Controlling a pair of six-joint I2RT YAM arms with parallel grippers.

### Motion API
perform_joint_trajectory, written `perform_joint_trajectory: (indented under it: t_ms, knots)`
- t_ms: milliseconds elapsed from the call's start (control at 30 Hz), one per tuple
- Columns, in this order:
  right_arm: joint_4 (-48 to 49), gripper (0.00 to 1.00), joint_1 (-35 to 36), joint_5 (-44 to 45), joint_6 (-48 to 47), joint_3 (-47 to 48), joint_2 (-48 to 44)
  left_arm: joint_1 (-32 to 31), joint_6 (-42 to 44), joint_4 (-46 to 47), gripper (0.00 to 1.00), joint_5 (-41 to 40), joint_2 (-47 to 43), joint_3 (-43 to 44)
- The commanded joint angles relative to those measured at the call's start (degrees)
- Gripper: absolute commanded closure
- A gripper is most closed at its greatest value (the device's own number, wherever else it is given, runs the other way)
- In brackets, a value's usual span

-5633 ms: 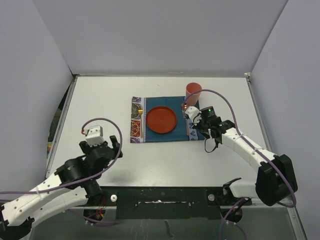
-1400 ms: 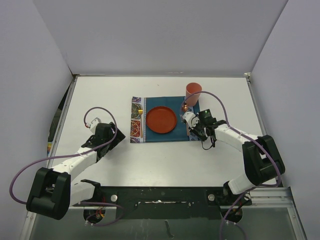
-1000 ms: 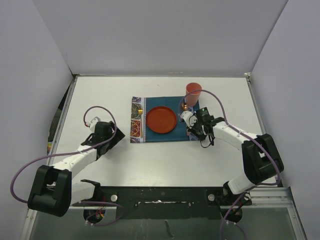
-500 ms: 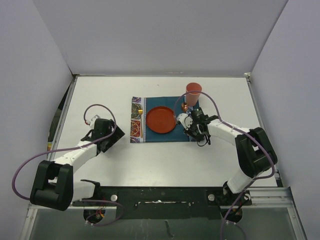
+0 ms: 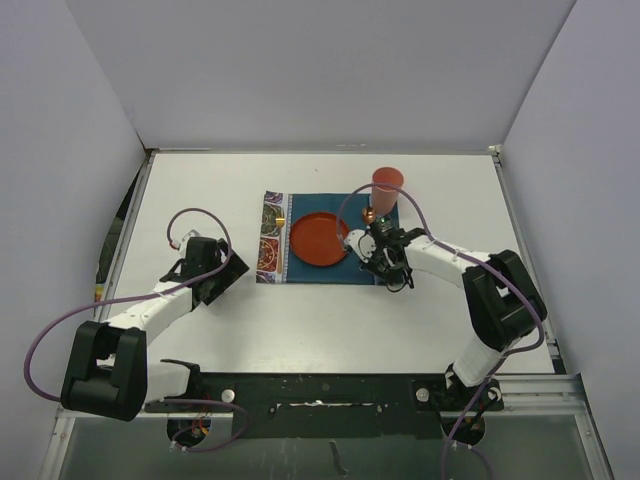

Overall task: Set the dinner table for one person
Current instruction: Adjust the napkin at the center of the board.

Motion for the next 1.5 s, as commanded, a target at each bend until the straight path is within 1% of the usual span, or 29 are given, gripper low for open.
perform_joint_trajectory:
  t_ms: [0,100,433,567,900,1467]
  knots:
    - [-4.9,1.0,4.9,-5.5,3.1,1.6,2.7,0.8,1.2,1.4,0.02,1.6,0.1,2.1]
    - [-5.7,1.0,6.0,-7.2,3.6,2.2,3.8,1.0,1.5,1.4,0.02,2.1,0.1,2.0]
    - [-4.3,1.0,6.3,-4.1,1.0,1.6,2.9,1.1,1.8,1.3,0.02,2.3,-0.6,2.3]
    - [-4.6,1.0,4.6,-3.5,-0.7,0.3,1.1,1.2,1.8,1.2,0.02,2.3,-0.3,2.6]
    - [-6.1,1.0,-3.5,-2.9,-8.9,-1.2,-0.8,1.2,2.3,0.8,0.02,2.3,-0.1,3.7]
    - [-5.8,1.0,-4.6,-3.1,-10.2,0.4,2.1,2.1,4.0,2.1,0.02,4.3,3.9,6.3]
